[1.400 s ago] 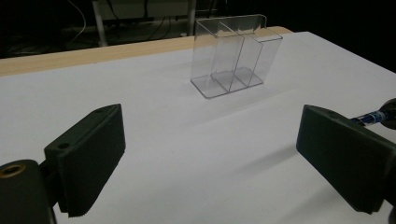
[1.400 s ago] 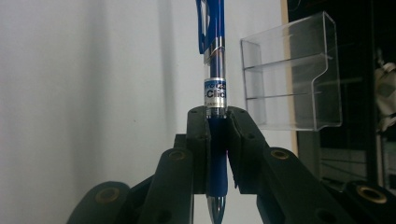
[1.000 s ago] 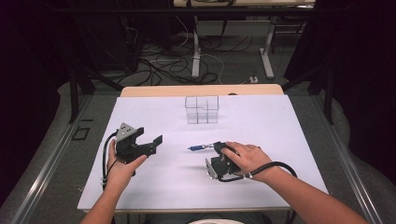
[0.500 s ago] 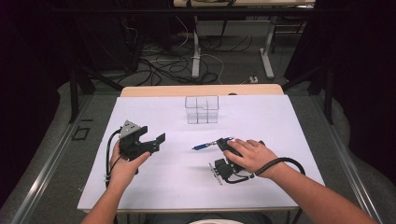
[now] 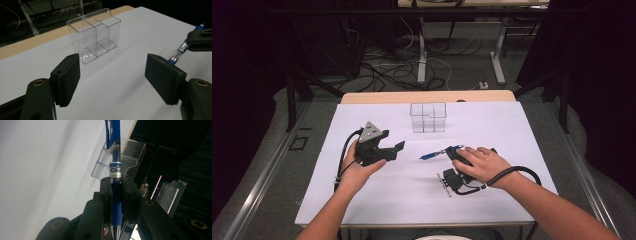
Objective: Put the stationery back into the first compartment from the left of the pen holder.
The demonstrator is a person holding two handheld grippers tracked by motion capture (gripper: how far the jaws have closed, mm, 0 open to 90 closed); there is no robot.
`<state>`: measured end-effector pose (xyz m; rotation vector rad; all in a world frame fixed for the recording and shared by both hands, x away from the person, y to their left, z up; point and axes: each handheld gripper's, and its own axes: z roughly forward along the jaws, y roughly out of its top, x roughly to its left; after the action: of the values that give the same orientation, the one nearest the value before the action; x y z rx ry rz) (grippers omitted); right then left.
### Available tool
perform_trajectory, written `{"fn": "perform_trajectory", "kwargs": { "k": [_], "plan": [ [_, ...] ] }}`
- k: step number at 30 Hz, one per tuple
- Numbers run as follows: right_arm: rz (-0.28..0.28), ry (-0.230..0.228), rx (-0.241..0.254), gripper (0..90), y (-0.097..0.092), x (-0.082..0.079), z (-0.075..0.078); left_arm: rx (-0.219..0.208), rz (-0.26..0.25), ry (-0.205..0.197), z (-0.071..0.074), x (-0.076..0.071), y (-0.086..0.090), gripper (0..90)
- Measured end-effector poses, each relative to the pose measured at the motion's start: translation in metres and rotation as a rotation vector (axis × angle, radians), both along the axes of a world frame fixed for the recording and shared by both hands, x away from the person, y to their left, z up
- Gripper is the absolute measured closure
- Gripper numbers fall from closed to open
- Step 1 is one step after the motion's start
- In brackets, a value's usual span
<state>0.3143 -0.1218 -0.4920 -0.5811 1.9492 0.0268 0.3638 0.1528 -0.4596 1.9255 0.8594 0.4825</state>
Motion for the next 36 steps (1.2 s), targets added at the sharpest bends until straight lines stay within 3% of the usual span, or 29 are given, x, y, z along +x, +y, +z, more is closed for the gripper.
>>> {"fn": "perform_trajectory", "kwargs": {
  "k": [7,13,16,17,18,20,25,31,36],
  "plan": [
    [-0.004,-0.006,-0.009,80.1,-0.001,0.000,0.002,0.084,-0.107,-0.003,0.011,0.002,-0.027,29.2],
    [0.005,-0.012,-0.014,80.1,0.000,-0.001,0.003,0.164,-0.174,0.000,0.020,0.005,-0.044,32.9],
    [0.004,-0.013,-0.013,80.1,0.000,-0.001,0.003,0.182,-0.196,0.009,0.021,0.005,-0.052,33.8],
    [-0.037,-0.024,-0.031,80.1,0.000,-0.004,0.004,0.190,-0.204,0.008,0.020,0.005,-0.054,34.4],
    [0.009,-0.012,-0.011,80.1,0.000,0.000,0.002,0.202,-0.215,0.013,0.020,0.005,-0.056,35.5],
    [0.027,-0.022,-0.030,80.1,0.001,0.000,0.002,0.241,-0.246,0.018,0.020,0.007,-0.059,37.3],
    [0.021,-0.022,-0.018,80.1,0.001,-0.001,0.001,0.298,-0.273,0.035,0.020,0.010,-0.068,40.9],
    [0.030,-0.022,-0.013,80.1,0.001,-0.001,0.001,0.320,-0.320,0.052,0.022,0.009,-0.078,41.1],
    [0.046,-0.034,-0.030,80.1,0.004,-0.002,-0.001,0.384,-0.374,0.053,0.020,0.008,-0.089,44.5]
  ]
}}
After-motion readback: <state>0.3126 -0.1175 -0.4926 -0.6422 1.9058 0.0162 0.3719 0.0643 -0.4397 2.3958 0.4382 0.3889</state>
